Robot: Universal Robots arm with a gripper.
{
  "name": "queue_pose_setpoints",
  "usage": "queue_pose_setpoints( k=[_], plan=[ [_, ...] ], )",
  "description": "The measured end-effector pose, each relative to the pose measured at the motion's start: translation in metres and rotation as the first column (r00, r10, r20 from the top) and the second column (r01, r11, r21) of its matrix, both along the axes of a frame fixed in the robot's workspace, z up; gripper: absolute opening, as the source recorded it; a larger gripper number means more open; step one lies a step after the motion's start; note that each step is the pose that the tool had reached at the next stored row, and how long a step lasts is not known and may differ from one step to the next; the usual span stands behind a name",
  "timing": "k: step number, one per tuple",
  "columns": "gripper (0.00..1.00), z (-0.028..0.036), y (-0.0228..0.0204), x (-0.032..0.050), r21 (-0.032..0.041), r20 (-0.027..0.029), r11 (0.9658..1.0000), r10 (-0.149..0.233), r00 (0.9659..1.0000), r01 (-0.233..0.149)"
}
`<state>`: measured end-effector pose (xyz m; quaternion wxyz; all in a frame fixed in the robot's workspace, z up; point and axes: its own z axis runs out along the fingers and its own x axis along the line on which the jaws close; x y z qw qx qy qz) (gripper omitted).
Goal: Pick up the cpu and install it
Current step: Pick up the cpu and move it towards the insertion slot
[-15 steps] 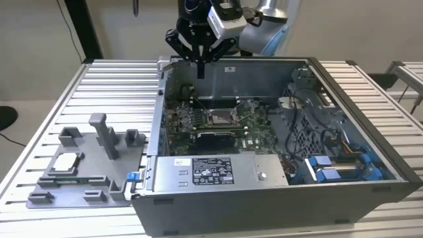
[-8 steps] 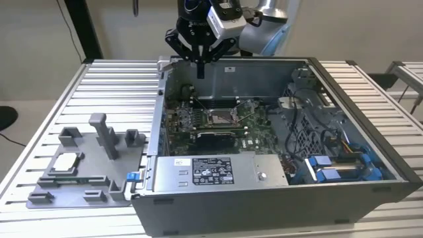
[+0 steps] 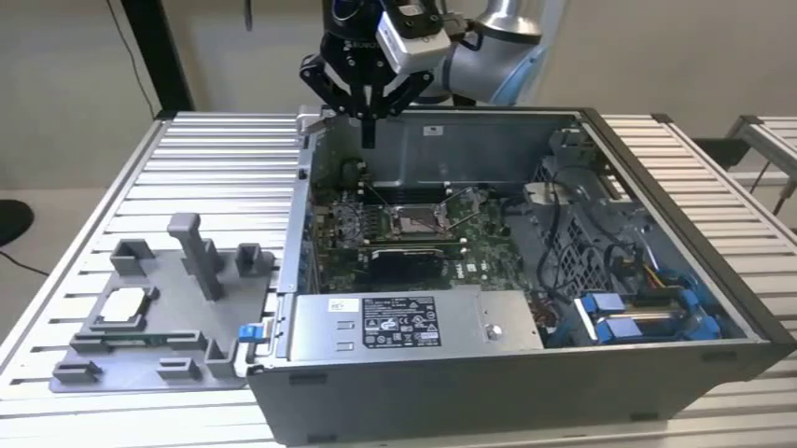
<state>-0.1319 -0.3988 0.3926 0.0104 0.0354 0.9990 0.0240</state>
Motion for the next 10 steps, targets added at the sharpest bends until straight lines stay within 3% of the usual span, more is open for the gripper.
queue_pose_setpoints(
  k=[10],
  plan=[
    [0.0,0.0,0.0,-0.0096,-0.0001,-0.0001,1.0,0.0,1.0,0.0]
  ],
)
